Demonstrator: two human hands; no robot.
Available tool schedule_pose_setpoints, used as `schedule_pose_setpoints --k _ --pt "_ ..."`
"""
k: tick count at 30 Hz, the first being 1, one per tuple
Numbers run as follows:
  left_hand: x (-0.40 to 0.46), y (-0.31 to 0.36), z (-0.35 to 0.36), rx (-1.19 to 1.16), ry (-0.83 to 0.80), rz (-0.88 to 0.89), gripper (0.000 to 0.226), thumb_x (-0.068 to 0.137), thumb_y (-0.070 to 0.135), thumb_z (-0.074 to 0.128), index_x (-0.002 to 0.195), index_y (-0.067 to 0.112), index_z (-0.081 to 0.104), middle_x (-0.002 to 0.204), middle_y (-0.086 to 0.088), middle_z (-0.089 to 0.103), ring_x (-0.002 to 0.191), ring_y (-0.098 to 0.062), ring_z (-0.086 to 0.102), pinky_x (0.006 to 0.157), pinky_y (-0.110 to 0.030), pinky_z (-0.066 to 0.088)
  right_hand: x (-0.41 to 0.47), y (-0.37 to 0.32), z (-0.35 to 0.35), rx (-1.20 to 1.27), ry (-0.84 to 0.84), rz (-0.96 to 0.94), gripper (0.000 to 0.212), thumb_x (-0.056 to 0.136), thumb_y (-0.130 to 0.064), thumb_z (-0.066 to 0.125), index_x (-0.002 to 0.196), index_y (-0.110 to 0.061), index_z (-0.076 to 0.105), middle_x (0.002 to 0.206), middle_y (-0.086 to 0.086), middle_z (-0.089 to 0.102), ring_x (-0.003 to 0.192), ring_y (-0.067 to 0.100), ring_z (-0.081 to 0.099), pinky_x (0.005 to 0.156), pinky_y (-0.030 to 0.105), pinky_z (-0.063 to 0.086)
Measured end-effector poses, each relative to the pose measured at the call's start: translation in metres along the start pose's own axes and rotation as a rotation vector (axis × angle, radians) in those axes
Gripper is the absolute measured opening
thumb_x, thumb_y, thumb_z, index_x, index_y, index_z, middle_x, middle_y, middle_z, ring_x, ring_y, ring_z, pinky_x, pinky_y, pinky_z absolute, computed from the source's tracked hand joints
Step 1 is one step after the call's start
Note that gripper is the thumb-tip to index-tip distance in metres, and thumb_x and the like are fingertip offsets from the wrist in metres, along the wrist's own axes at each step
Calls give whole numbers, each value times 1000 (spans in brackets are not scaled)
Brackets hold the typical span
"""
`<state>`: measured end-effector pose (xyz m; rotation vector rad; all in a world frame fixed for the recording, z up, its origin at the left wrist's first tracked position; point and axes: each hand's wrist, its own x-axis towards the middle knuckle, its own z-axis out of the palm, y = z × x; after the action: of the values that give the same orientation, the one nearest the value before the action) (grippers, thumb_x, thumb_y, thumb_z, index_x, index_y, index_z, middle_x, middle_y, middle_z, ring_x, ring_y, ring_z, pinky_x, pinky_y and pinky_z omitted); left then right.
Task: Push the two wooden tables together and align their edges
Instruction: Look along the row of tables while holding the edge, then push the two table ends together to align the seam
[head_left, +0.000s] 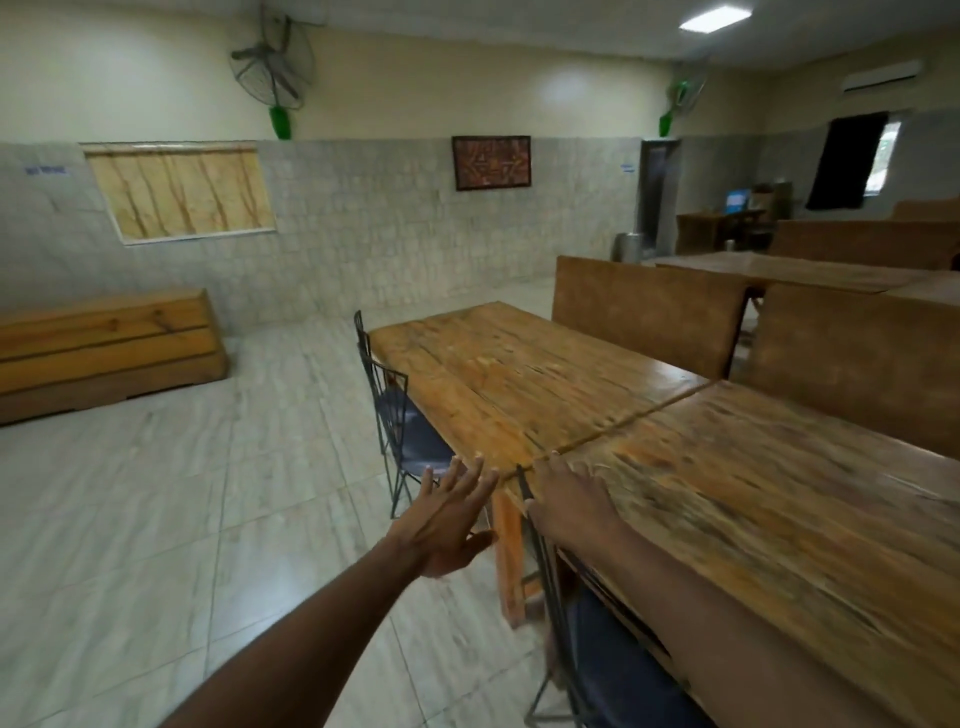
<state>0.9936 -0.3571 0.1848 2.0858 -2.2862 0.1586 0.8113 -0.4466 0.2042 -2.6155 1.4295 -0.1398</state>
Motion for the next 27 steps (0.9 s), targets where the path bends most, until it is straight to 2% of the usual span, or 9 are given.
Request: schedule_pose_setpoints --k 6,11,14,17,22,27 --pt "121 -106 40 19 -125 -6 76 99 56 35 156 24 -3 166 -9 -7 150 -38 -11 117 -64 -2 175 -3 45 109 -140 87 71 99 -46 45 156 -14 17 166 12 15 147 42 23 113 51 34" --pt "202 -156 75 -34 -205 41 66 103 42 37 157 20 5 167 -11 -4 151 -38 -9 117 -65 -2 262 -12 81 198 -138 143 70 101 -35 46 157 -10 13 167 15 9 150 41 13 118 47 28" --pt "259 -187 103 -42 -252 72 61 105 32 36 157 19 7 167 -13 -3 151 -40 -7 117 -66 2 309 -20 109 289 -131 190 69 103 -30 43 157 -4 9 167 18 4 153 39 2 123 49 17" --pt "306 -205 141 -37 -322 147 63 104 29 34 157 21 2 167 -13 -4 151 -41 -6 117 -67 2 346 -29 146 286 -84 203 60 105 -28 36 156 -1 18 167 16 8 153 35 -3 125 50 1" --pt "389 -228 227 -52 -460 368 73 101 44 35 157 22 -6 167 -12 -7 151 -39 -9 117 -64 -2 406 -12 210 376 42 516 60 104 -26 35 156 -3 16 166 13 10 154 31 -3 125 47 -1" --pt "429 -239 289 -76 -445 669 66 104 35 28 157 17 -7 164 -14 -19 148 -39 -20 118 -62 -9 432 21 258 459 176 968 60 106 -24 31 158 -8 6 168 9 0 154 29 -7 125 40 7"
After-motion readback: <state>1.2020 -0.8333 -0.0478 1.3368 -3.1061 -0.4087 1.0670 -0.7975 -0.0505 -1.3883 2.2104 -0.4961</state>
